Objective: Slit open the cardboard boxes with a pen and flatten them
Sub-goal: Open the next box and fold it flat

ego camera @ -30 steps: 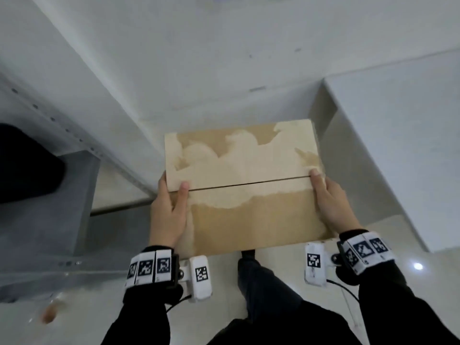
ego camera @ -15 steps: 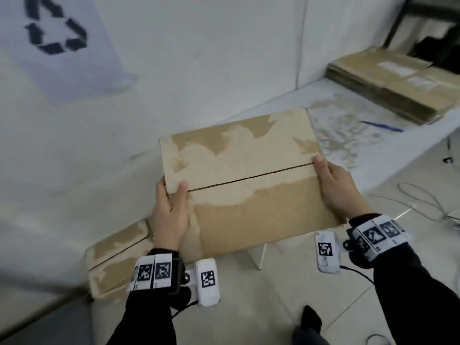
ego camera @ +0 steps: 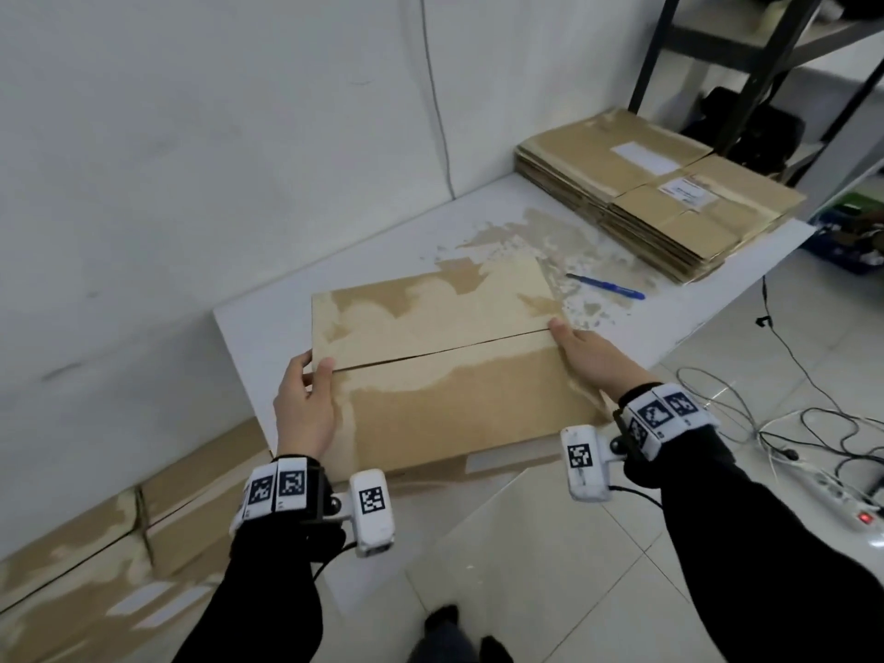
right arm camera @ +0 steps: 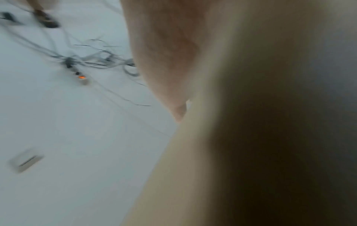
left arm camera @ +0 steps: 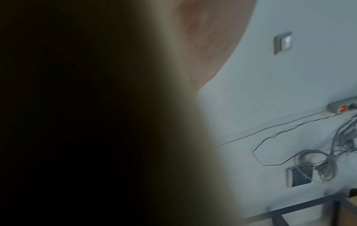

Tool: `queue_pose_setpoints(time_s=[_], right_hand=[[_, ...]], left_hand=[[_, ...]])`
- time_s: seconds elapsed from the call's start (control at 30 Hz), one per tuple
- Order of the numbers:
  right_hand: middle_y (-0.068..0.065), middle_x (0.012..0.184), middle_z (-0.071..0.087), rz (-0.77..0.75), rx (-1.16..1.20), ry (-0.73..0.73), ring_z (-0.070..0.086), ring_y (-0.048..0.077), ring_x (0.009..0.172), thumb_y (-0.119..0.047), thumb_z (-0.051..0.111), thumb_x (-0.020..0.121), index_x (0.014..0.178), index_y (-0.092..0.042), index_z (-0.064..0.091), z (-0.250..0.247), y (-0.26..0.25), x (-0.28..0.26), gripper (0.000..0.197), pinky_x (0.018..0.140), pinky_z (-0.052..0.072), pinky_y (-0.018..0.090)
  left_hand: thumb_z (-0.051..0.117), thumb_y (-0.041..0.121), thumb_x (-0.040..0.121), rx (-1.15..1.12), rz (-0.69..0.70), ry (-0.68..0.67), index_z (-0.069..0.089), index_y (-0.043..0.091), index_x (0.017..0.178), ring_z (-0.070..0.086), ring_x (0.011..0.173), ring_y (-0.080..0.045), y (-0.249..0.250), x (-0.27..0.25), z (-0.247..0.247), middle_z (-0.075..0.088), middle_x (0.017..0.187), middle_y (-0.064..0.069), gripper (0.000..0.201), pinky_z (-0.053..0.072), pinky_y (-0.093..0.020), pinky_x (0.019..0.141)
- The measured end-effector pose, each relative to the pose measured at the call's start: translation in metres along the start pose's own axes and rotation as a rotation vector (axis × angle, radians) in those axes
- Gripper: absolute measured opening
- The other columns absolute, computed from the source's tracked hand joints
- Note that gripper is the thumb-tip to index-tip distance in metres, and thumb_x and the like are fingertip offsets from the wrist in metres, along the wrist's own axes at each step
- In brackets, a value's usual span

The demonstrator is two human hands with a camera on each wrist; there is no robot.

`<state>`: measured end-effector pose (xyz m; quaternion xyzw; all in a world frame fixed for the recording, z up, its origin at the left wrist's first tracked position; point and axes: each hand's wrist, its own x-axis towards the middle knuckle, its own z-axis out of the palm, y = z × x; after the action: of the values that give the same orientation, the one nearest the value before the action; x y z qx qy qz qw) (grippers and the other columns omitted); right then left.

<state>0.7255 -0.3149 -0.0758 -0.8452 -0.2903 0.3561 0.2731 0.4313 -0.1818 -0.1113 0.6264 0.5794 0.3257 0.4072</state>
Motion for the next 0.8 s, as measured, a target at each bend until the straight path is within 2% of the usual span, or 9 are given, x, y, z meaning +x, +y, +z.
queue_pose_setpoints(time_s=[0.13,0.27,0.37,0.5,0.53,0.6,0.67,0.73,0.8], right_hand=[[0.016,0.130,0.054,0.121,0.136,-0.161,0.054,0.033,0.113,-0.058,0.028,0.095,0.133,-0.002,0.045,-0.012,0.004,0.055,0.069,0.098,0.044,0.044],[0.018,0.143,0.042,0.065,-0.018,-0.064,0.041,0.033,0.130,-0.051,0.023,0.099,0.139,-0.002,0.040,-0.027,-0.010,0.097,0.065,0.110,0.030,0.038],[0.019,0.141,0.045,-0.025,-0.085,-0.034,0.043,0.031,0.129,-0.049,0.022,0.100,0.136,-0.001,0.045,-0.037,-0.016,0.126,0.064,0.105,0.030,0.034],[0.010,0.141,0.046,0.024,0.162,-0.138,0.046,0.028,0.126,-0.064,0.033,0.091,0.142,-0.011,0.039,-0.047,-0.012,0.165,0.073,0.107,0.035,0.042],[0.008,0.137,0.049,0.055,0.264,-0.171,0.050,0.027,0.121,-0.063,0.037,0.091,0.141,-0.013,0.040,-0.047,-0.009,0.173,0.071,0.102,0.041,0.041],[0.008,0.122,0.058,0.071,0.409,-0.209,0.060,0.021,0.100,-0.054,0.041,0.094,0.134,-0.012,0.046,-0.048,-0.010,0.180,0.059,0.078,0.051,0.033],[0.006,0.112,0.061,0.042,0.474,-0.148,0.060,0.016,0.088,-0.047,0.042,0.096,0.128,-0.012,0.051,-0.046,-0.014,0.186,0.048,0.066,0.050,0.028],[0.004,0.118,0.059,0.007,0.546,-0.051,0.059,0.020,0.096,-0.043,0.043,0.097,0.131,-0.013,0.048,-0.044,-0.016,0.194,0.046,0.078,0.052,0.035],[0.003,0.135,0.050,-0.100,0.568,0.041,0.052,0.022,0.117,-0.046,0.040,0.097,0.143,-0.017,0.035,-0.044,-0.017,0.199,0.055,0.098,0.046,0.041]], left_hand=[[0.043,0.036,0.100,0.059,-0.011,0.011,0.049,0.013,0.133,0.051,0.102,-0.021,0.012,0.026,0.029,0.057,0.123,-0.012,0.040,0.036,-0.029,0.088],[0.041,0.033,0.101,0.079,-0.041,0.029,0.049,0.011,0.132,0.052,0.110,-0.027,0.023,0.054,0.066,0.057,0.124,-0.014,0.039,0.036,-0.031,0.091],[0.039,0.033,0.101,0.097,-0.089,0.029,0.047,0.012,0.132,0.051,0.111,-0.028,0.034,0.076,0.086,0.057,0.123,-0.014,0.038,0.035,-0.032,0.090],[0.037,0.032,0.102,0.109,-0.111,0.021,0.045,0.013,0.132,0.051,0.100,-0.023,0.050,0.100,0.104,0.057,0.114,-0.011,0.036,0.035,-0.030,0.083],[0.037,0.032,0.102,0.125,-0.113,0.006,0.044,0.014,0.132,0.053,0.100,-0.025,0.056,0.106,0.106,0.057,0.112,-0.010,0.036,0.036,-0.030,0.082],[0.038,0.031,0.102,0.199,-0.129,-0.047,0.043,0.013,0.134,0.054,0.109,-0.029,0.068,0.120,0.109,0.057,0.114,-0.011,0.037,0.037,-0.031,0.084],[0.043,0.029,0.100,0.347,-0.147,-0.144,0.036,0.012,0.141,0.048,0.121,-0.030,0.083,0.134,0.109,0.053,0.130,-0.015,0.044,0.035,-0.033,0.095],[0.047,0.033,0.098,0.501,-0.116,-0.185,0.028,0.014,0.146,0.039,0.131,-0.031,0.111,0.145,0.111,0.041,0.142,-0.016,0.055,0.032,-0.038,0.107],[0.048,0.038,0.097,0.491,-0.037,-0.111,0.030,0.017,0.146,0.038,0.132,-0.028,0.149,0.140,0.124,0.039,0.145,-0.013,0.056,0.031,-0.039,0.109]])
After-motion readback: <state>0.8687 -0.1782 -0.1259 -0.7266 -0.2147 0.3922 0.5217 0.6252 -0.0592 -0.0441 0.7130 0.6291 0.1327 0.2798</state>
